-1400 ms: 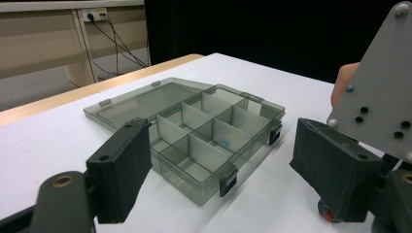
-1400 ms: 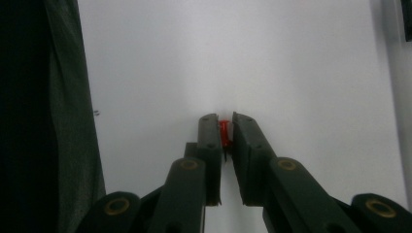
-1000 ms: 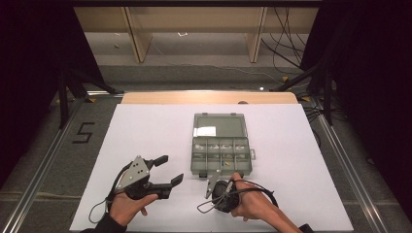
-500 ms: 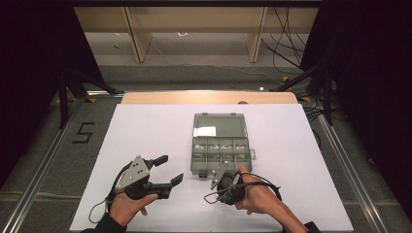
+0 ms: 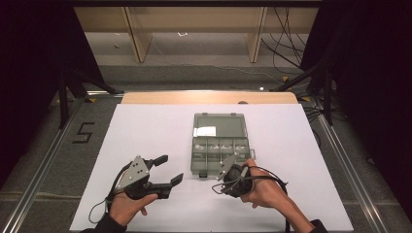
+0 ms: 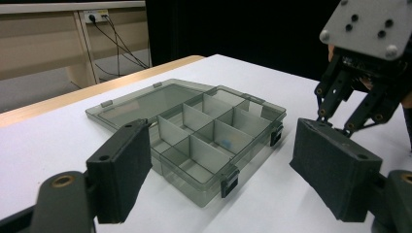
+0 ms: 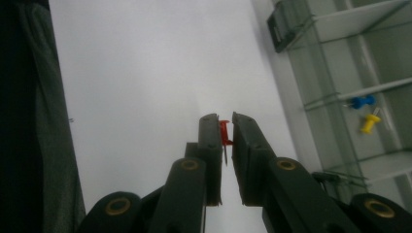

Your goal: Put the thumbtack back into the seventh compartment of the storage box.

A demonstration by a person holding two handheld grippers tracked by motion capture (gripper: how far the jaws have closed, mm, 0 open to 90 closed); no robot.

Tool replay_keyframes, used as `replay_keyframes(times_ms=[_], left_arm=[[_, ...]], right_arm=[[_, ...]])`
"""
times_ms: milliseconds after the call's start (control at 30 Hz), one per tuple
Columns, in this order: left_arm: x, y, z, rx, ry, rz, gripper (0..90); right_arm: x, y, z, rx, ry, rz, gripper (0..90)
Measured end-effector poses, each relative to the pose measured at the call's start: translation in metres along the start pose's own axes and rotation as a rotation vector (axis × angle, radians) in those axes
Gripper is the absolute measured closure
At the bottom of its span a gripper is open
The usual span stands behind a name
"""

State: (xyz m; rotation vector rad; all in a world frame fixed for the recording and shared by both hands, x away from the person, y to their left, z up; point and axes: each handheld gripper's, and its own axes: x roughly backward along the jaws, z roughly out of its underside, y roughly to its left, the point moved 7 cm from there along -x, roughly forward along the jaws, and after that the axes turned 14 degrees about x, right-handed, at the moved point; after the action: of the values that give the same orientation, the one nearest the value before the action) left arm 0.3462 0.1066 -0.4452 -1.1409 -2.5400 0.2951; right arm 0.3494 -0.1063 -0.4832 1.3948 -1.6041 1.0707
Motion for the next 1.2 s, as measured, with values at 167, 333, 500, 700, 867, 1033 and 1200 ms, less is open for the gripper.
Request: replay_keyframes(times_ms=[167, 333, 500, 700, 867, 1033, 1200], left_arm=[[0.000, 0.000, 0.000, -0.010, 0.001, 0.003, 21.2], [0.000, 0.000, 0.000, -0.010, 0.002, 0.004, 21.2], [0.000, 0.000, 0.000, -0.010, 0.001, 0.003, 21.2], [0.001, 0.001, 0.000, -0.012, 0.010, -0.008, 21.2], [0.000, 0.000, 0.000, 0.000, 0.005, -0.003, 21.2], [0.000, 0.001, 0.000, -0.012, 0.009, -0.006, 21.2], [0.000, 0.001, 0.000, -0.011, 0.009, -0.007, 21.2]], right_arm=[[0.005, -0.007, 0.005, -0.024, -0.009, 0.014, 82.9], [0.011, -0.013, 0.009, -0.041, -0.017, 0.033, 82.9], [0.015, -0.019, 0.012, -0.053, -0.024, 0.049, 82.9], [0.018, -0.029, 0.012, -0.061, -0.027, 0.073, 82.9], [0.020, -0.035, 0.013, -0.073, -0.032, 0.083, 82.9], [0.022, -0.039, 0.016, -0.084, -0.038, 0.098, 82.9], [0.023, -0.044, 0.017, -0.095, -0.039, 0.105, 82.9]])
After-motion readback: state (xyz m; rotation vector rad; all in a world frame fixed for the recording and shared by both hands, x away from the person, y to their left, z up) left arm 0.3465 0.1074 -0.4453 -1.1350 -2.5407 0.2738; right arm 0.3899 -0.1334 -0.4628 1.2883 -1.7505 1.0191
